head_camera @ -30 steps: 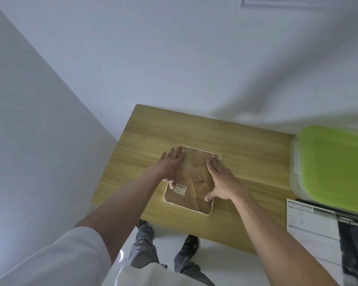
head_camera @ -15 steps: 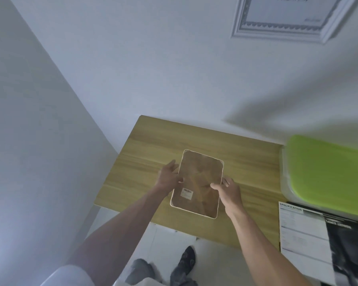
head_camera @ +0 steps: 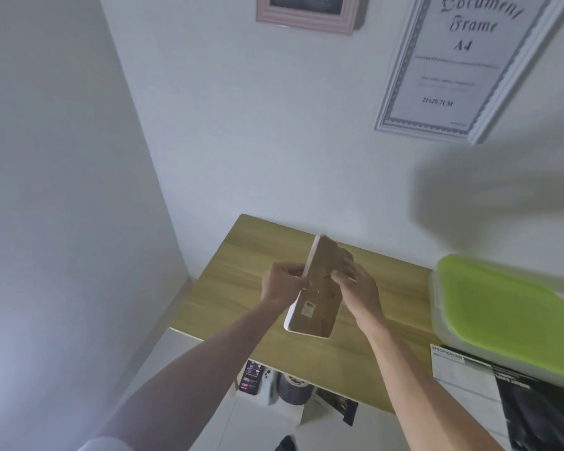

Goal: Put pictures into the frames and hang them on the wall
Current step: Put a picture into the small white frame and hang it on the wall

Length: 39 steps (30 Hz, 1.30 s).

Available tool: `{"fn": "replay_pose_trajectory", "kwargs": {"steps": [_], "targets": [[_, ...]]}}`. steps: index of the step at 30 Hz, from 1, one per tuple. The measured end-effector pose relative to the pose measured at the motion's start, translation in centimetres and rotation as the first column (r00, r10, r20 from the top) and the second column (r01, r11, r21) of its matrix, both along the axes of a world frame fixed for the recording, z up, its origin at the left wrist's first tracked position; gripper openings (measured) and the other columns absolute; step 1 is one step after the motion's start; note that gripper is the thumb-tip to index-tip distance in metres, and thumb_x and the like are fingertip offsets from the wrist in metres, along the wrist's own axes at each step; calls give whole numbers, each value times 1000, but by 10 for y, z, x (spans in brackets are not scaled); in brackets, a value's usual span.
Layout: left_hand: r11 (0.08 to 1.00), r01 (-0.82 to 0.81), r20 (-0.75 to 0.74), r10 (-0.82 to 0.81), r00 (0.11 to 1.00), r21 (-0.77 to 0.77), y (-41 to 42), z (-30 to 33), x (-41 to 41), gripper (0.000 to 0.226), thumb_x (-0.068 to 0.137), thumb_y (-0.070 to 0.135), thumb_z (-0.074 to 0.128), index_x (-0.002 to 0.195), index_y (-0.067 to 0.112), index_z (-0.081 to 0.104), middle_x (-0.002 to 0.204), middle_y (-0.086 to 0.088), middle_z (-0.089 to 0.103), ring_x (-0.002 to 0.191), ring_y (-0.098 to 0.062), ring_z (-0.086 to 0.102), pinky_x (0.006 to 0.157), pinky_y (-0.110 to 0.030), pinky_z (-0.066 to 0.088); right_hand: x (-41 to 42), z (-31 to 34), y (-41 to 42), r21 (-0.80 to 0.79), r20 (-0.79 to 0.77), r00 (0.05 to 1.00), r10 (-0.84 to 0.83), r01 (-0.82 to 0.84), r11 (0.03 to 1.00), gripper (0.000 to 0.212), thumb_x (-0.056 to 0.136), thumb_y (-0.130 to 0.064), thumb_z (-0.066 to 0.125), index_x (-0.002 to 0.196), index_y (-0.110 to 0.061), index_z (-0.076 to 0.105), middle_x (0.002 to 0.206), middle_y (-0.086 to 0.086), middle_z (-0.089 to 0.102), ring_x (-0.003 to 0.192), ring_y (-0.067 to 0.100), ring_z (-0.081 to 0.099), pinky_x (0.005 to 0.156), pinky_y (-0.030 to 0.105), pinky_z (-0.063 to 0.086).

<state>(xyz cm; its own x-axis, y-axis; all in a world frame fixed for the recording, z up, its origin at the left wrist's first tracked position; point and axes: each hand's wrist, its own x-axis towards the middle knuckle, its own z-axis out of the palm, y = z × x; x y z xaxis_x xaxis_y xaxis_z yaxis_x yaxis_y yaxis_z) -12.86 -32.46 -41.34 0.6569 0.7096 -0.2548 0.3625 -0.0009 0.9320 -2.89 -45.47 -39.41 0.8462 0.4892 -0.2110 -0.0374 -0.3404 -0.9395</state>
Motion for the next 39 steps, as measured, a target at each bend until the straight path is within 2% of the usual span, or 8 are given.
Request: {"fn": "replay_pose_trajectory", "kwargs": {"steps": [5, 12, 17, 22, 28, 32, 36, 39], "targets": [[987, -42, 144, 20, 989, 155, -33, 29, -29, 23, 71, 29, 71, 87, 46, 73, 75, 13, 75, 71, -15, 71, 66, -34, 58, -29, 45, 21, 97, 29, 999, 44, -47, 994, 40, 81, -38, 72, 120, -35, 65, 108, -17, 71, 98, 6, 69, 85, 35, 57], [967, 43, 246, -107, 963, 251, -74, 37, -47, 50, 68, 24, 84, 97, 59, 64, 93, 19, 74, 83, 3, 67, 82, -31, 56, -38, 73, -10, 159, -33, 976, -216, 218, 963, 37, 75, -10, 70, 110, -16, 63, 99, 6, 75, 84, 24, 74, 77, 43, 62], [857, 122, 298, -303, 905, 500, -81, 58, -40, 45, 77, 26, 81, 119, 35, 69, 114, 15, 69, 99, -1, 64, 88, -32, 54, -33, 103, -54, 202, 70, 959, -273, 254, 946, 31, 79, -16, 62, 108, -21, 69, 92, 1, 76, 80, 22, 72, 80, 46, 60], [779, 12, 166, -149, 975, 628, -49, 98, -10, 61, 93, 27, 64, 148, 18, 40, 143, -11, 42, 131, -26, 40, 108, -41, 38, -14, 148, -94, 329, 14, 964, -265, 246, 912, 32, 82, -5, 62, 111, -17, 70, 85, 10, 70, 68, 27, 65, 72, 44, 58], [883, 214, 208, -323, 923, 418, -28, 172, 33, 42, 92, 26, 65, 133, 22, 59, 98, 3, 73, 89, -19, 69, 83, -36, 59, 26, 199, -133, 426, 90, 966, -243, 183, 886, 30, 85, -5, 63, 107, -23, 72, 88, 13, 66, 71, 25, 64, 72, 41, 60], [879, 224, 300, -368, 880, 421, -50, 208, 66, 39, 89, 18, 68, 128, 19, 64, 90, -5, 73, 86, -22, 70, 68, -30, 61, 66, 219, -157, 406, 258, 933, -249, 129, 905, 32, 89, -17, 63, 116, -34, 71, 100, 9, 71, 88, 25, 68, 89, 51, 58], [871, 179, 336, -355, 872, 458, -76, 233, 112, 35, 90, 19, 66, 124, 28, 66, 85, 1, 73, 79, -21, 70, 70, -36, 62, 111, 240, -185, 147, 505, 860, -73, -2, 989, 56, 97, -29, 60, 142, -55, 39, 99, -5, 71, 93, 13, 69, 85, 38, 56], [851, 148, 367, -366, 855, 504, -100, 252, 150, 34, 91, 23, 64, 122, 35, 66, 83, 6, 73, 77, -18, 69, 76, -42, 60, 152, 255, -209, 82, 522, 852, -34, -11, 997, 76, 94, -21, 63, 150, -54, 23, 93, 1, 69, 89, 17, 69, 84, 43, 57]]}}
